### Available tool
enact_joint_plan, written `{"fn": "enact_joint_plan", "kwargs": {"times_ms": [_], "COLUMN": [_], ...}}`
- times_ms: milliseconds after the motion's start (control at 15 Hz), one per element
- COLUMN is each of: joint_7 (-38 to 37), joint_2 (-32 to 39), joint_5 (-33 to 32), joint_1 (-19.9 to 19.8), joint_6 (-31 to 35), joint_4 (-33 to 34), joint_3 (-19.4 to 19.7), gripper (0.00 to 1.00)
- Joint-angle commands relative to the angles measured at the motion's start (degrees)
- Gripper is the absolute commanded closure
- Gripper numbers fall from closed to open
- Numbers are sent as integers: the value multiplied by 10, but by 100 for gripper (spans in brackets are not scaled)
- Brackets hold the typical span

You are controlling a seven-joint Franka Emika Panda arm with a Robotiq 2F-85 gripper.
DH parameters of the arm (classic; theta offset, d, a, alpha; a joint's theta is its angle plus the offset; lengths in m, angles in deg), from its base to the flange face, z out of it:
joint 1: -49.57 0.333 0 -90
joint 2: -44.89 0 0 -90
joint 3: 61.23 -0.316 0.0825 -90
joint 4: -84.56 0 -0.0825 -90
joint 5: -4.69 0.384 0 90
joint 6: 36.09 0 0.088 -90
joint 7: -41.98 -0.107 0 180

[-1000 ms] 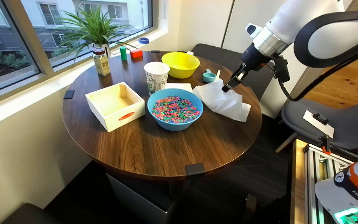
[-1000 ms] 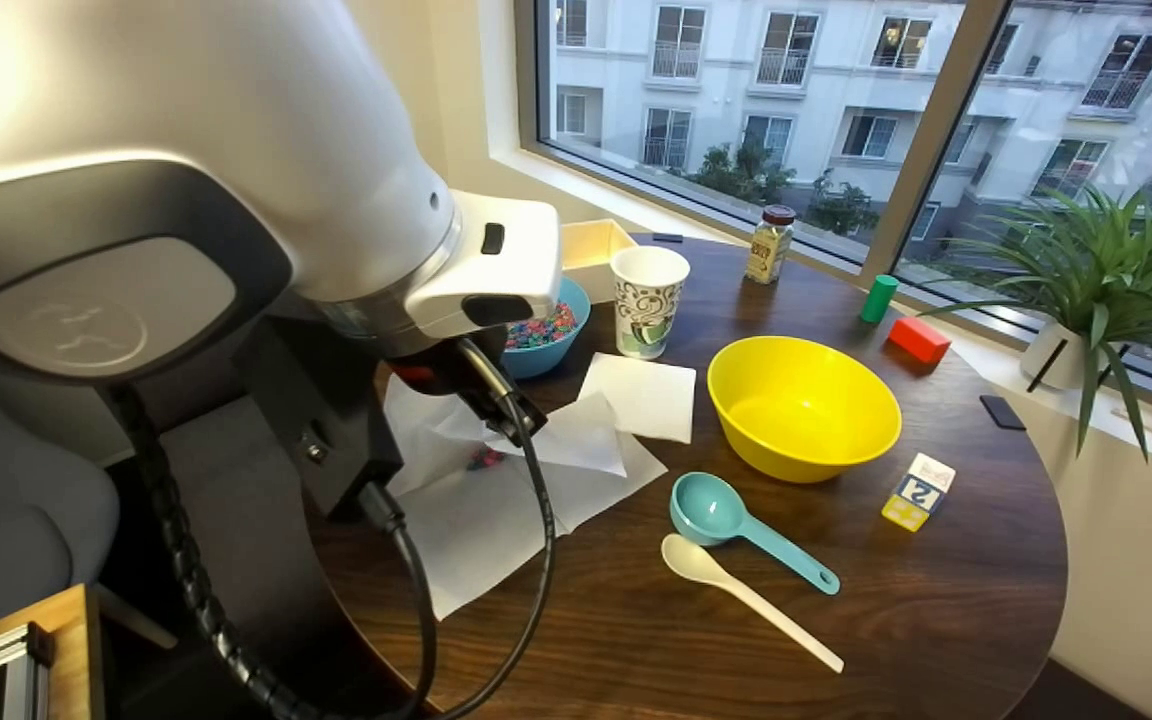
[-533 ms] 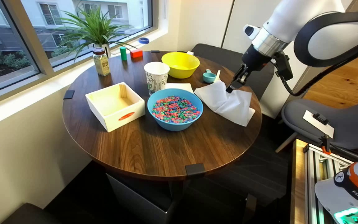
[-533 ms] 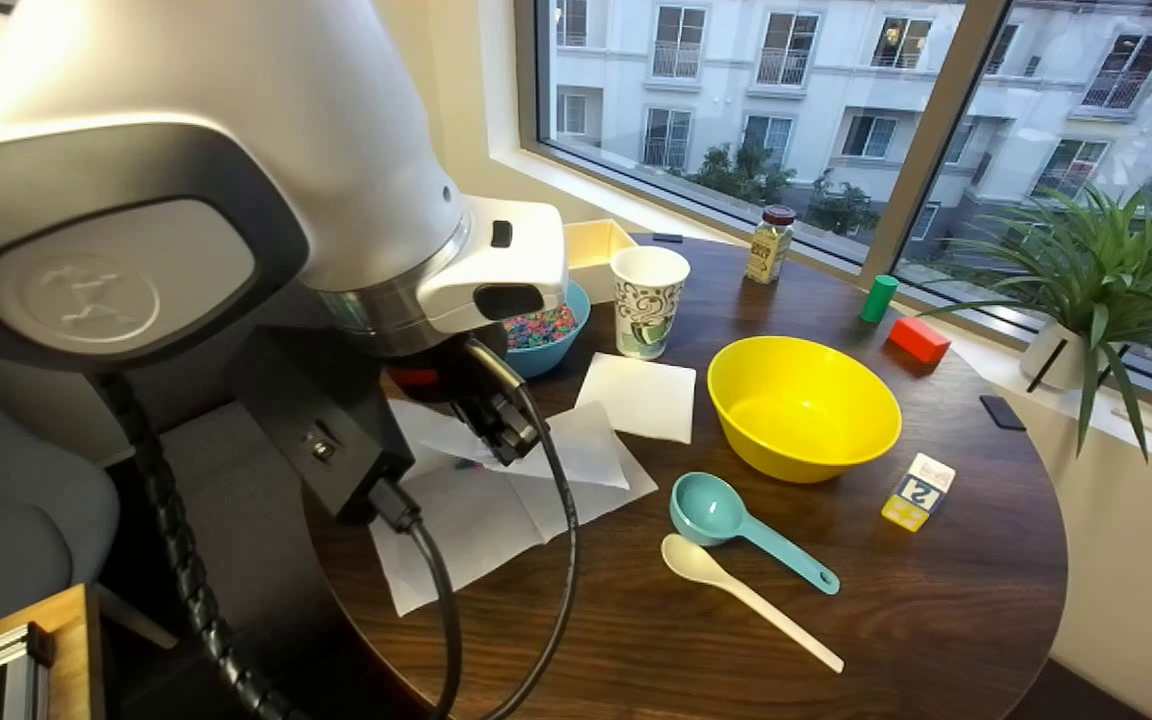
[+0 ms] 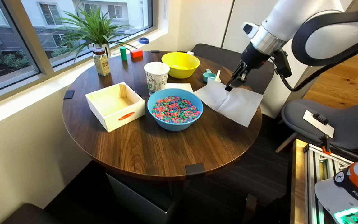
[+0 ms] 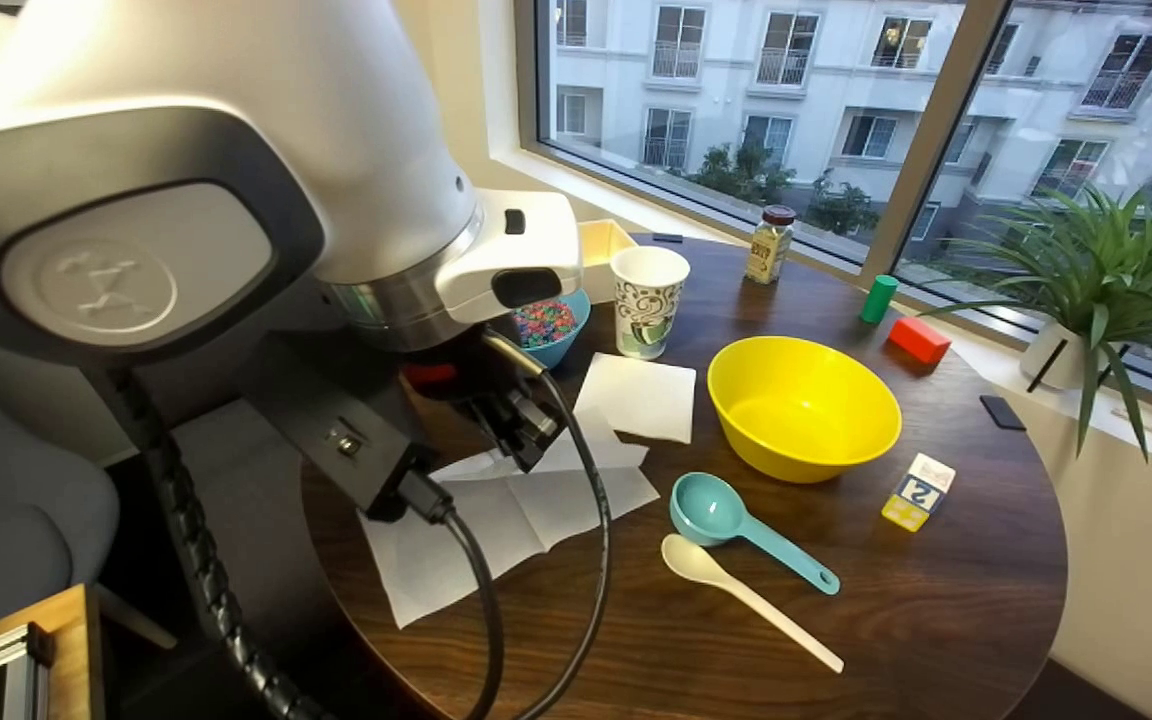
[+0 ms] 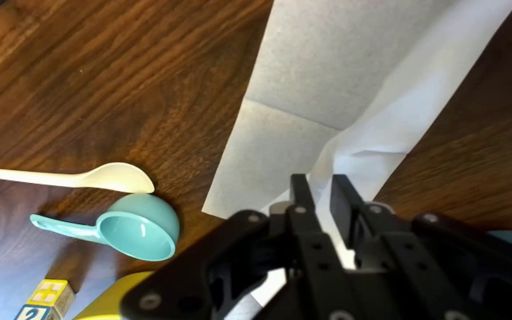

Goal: Pick up some if the substance in the blue bowl and put it on the white paper towel, fold the paper towel into half from left to right

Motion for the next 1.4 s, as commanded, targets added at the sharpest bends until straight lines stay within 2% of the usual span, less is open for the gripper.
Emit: {"fn": "enact_joint_plan", "kwargs": {"times_ms": [0, 333, 467, 800, 1333], "joint_7": [5, 1, -2, -29, -145], "joint_2": [8, 5, 1, -28, -101], "joint_5": [-19, -38, -43, -11, -29], "joint_1": [-10, -16, -16, -5, -18], "joint_6": [-19, -21, -21, -20, -80], "joint_4": [12, 16, 19, 15, 7], "joint_3": [-8, -11, -14, -22, -70], "gripper": [47, 10, 0, 0, 0]}}
